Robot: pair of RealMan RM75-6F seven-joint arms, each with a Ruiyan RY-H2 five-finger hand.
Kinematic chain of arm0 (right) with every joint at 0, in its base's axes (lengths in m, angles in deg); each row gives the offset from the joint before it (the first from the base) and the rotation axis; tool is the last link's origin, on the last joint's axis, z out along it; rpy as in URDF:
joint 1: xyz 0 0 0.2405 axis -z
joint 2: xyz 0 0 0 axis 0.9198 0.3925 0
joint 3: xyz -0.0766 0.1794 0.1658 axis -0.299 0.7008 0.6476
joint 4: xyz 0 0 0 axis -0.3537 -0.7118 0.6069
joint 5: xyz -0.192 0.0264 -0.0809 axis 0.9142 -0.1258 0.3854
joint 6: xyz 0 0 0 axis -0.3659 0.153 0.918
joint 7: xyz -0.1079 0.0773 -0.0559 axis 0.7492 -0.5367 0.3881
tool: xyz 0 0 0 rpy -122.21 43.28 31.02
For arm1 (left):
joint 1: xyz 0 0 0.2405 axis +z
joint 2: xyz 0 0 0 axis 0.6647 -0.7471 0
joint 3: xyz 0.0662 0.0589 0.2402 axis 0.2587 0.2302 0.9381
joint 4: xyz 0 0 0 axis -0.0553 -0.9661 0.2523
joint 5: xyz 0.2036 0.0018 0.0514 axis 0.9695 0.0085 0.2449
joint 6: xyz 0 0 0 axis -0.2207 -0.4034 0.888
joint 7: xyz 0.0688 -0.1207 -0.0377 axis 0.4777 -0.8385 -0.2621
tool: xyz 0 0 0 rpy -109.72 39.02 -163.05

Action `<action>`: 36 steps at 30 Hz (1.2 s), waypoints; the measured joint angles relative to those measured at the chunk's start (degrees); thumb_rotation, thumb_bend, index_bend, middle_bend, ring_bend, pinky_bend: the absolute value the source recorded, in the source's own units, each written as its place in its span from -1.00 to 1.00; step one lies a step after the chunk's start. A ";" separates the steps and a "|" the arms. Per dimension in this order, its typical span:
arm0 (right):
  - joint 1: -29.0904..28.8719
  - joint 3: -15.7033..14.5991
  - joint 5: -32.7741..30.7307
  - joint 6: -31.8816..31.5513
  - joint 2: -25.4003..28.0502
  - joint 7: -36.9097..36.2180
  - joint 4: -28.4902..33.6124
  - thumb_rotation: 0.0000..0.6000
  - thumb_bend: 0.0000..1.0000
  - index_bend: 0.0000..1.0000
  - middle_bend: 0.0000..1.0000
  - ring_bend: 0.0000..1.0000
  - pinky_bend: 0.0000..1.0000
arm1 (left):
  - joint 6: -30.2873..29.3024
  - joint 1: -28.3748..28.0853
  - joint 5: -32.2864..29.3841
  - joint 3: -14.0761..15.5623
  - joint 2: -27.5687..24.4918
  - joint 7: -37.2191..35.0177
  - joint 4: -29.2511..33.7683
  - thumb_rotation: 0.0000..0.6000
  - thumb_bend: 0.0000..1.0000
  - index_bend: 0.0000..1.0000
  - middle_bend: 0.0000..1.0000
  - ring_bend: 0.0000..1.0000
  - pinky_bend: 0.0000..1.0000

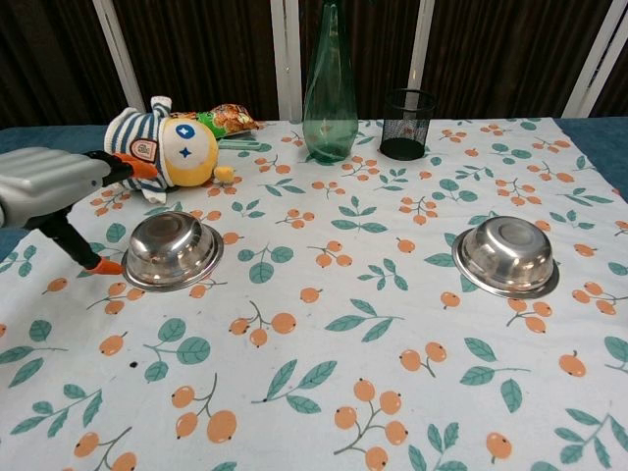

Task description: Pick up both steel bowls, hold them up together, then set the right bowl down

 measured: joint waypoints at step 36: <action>-0.15 -0.30 -0.41 0.10 2.00 -3.62 0.87 1.00 -0.44 -1.00 -1.00 -1.00 -1.00 | -2.19 -11.83 -16.01 2.99 7.84 7.78 -5.37 0.59 -0.77 -0.97 -0.76 -0.88 -0.42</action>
